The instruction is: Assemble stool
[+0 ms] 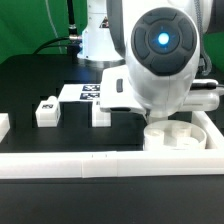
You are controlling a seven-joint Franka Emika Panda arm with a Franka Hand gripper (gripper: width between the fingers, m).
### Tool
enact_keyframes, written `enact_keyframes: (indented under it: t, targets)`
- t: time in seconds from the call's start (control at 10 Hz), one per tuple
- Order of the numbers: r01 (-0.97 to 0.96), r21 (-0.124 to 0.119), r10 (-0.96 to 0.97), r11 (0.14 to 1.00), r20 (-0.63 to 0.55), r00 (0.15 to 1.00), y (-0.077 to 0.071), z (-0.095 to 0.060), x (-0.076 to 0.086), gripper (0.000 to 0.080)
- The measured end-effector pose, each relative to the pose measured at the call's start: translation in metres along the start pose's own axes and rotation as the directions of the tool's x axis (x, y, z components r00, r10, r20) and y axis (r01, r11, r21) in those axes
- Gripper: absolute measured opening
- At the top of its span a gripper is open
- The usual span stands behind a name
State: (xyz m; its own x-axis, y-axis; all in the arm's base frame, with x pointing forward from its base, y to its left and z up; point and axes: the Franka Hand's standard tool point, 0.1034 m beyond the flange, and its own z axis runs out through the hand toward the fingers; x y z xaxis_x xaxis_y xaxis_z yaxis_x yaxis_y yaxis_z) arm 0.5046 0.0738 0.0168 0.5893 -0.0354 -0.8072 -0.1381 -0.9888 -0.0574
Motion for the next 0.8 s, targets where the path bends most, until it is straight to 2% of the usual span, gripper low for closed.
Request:
enact_keyframes:
  t: [0.2, 0.3, 0.4, 0.5, 0.6, 0.8]
  targets:
    - [0.001, -0.002, -0.001, 1.000, 0.011, 1.000, -0.0008, 0.0021, 0.0010, 0.0649]
    - [0.003, -0.003, -0.003, 1.000, 0.012, 1.000, -0.0016, 0.0024, 0.0008, 0.0536]
    - [0.002, -0.003, -0.002, 1.000, 0.012, 1.000, -0.0015, 0.0030, 0.0009, 0.0536]
    - [0.002, -0.003, -0.002, 1.000, 0.013, 1.000, -0.0015, 0.0032, 0.0009, 0.0360]
    - [0.003, -0.004, -0.003, 1.000, 0.013, 1.000, -0.0019, 0.0034, 0.0009, 0.0324]
    - [0.007, -0.008, -0.007, 1.000, 0.028, 1.000, -0.0036, -0.0020, -0.0055, 0.0324]
